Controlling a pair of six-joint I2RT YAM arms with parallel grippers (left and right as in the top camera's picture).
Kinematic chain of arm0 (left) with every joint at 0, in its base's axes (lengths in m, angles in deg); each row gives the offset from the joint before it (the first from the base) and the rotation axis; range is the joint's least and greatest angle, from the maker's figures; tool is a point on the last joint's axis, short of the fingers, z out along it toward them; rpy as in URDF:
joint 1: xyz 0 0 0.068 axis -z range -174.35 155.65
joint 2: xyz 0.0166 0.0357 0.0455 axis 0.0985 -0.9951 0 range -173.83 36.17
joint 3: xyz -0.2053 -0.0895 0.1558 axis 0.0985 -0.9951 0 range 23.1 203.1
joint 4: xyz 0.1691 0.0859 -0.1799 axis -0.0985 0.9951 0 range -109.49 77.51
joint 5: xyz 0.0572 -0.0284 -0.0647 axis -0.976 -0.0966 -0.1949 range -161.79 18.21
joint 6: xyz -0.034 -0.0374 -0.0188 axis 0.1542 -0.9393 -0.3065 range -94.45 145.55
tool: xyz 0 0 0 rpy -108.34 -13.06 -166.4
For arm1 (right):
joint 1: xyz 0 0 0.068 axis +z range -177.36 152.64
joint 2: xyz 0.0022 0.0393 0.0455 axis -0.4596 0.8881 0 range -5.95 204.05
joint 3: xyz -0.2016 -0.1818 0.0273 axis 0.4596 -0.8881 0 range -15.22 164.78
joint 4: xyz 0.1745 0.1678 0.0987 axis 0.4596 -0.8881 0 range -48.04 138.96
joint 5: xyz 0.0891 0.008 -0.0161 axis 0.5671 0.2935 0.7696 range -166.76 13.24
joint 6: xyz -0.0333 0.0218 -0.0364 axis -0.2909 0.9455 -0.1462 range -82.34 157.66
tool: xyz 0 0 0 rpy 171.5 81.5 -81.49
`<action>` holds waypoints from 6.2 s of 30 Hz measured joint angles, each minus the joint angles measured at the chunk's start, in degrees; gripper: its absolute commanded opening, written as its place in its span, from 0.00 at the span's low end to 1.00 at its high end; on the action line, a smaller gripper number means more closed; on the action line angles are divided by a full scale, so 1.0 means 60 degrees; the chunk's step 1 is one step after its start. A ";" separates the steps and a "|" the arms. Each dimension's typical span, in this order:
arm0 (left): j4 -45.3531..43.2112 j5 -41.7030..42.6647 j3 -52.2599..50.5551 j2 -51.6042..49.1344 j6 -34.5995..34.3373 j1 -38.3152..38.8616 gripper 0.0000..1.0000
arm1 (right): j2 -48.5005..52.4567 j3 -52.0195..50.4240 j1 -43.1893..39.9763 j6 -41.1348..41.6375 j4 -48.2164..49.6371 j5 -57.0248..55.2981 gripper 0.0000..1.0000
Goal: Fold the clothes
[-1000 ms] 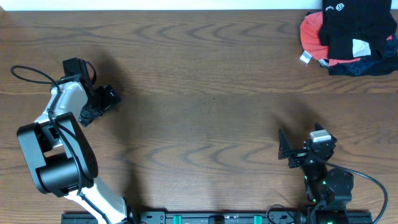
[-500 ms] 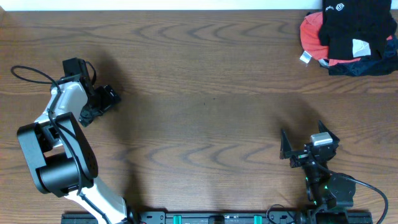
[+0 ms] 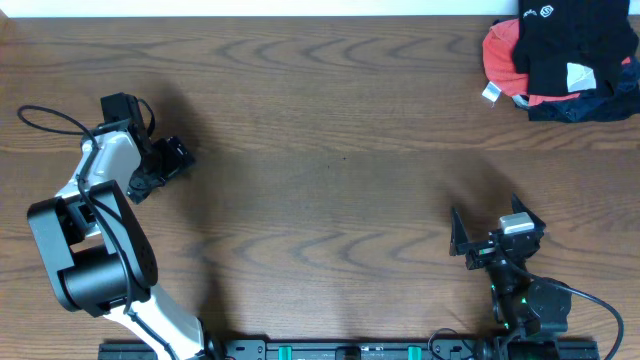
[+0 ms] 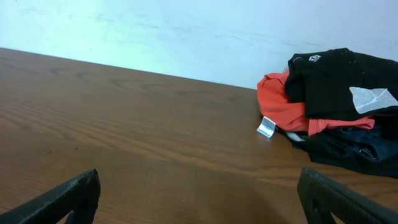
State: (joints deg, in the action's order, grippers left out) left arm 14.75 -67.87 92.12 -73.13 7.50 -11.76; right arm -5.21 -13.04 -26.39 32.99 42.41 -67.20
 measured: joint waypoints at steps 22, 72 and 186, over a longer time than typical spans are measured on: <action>0.0386 0.0098 -0.0069 0.2674 0.0022 0.0131 0.98 | 0.0000 0.0000 0.0000 -0.0004 0.0000 0.0000 0.99; -0.7315 0.1333 -1.1253 1.7201 0.3486 0.2040 0.98 | -0.0007 -0.0018 0.0000 -0.0029 0.0004 0.0000 0.99; -0.5639 0.1322 -1.1355 1.8101 0.3475 0.2244 0.98 | -0.0007 -0.0018 0.0000 -0.0033 0.0004 -0.0004 0.99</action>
State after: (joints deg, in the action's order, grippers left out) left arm -19.08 -59.94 23.99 35.48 28.35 1.71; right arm -5.26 -13.15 -26.39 32.80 42.43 -67.22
